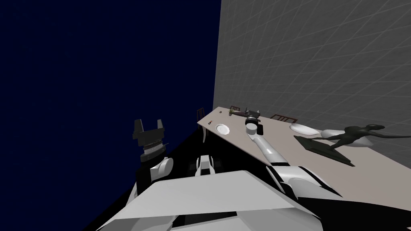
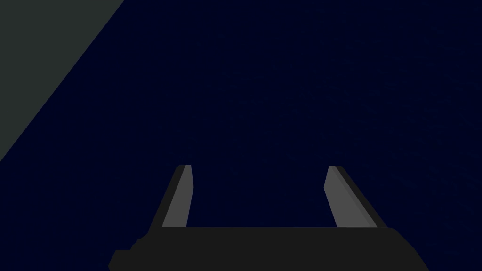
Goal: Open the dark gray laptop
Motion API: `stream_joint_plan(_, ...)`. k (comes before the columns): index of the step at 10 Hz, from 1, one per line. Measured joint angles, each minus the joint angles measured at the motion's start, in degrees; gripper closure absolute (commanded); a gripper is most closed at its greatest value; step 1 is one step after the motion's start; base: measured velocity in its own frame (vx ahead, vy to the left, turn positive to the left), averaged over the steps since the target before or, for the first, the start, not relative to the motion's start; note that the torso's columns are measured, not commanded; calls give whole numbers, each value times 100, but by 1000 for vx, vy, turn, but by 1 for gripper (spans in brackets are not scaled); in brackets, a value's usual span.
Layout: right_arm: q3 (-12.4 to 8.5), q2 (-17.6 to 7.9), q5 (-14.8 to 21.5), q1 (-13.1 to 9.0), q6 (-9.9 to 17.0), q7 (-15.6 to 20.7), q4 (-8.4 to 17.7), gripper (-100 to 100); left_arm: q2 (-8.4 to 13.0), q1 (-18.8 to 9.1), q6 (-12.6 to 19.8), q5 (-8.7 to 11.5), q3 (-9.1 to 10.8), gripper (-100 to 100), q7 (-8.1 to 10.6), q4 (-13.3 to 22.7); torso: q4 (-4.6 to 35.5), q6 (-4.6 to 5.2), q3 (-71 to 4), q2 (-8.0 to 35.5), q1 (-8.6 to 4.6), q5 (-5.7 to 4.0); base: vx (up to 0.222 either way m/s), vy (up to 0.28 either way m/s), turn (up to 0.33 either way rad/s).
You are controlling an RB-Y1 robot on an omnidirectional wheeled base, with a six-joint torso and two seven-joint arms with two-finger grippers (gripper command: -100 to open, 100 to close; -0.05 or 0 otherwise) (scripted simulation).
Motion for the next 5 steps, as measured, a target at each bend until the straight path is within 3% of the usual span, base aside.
stream_joint_plan(2,-97,-162,-279,-97,177,156,2,-100,0,0,0,0,0,0,0,0,0,0,1,1,-4,-1,6,44,-22)
stream_joint_plan(3,-105,-171,-298,-103,198,181,0,0,1,0,0,0,0,0,0,0,0,-1,1,2,-13,-4,1,6,2)
stream_joint_plan(5,-104,-170,-296,-103,196,178,0,0,1,0,0,0,1,0,0,0,1,0,2,3,-9,-3,0,0,0)
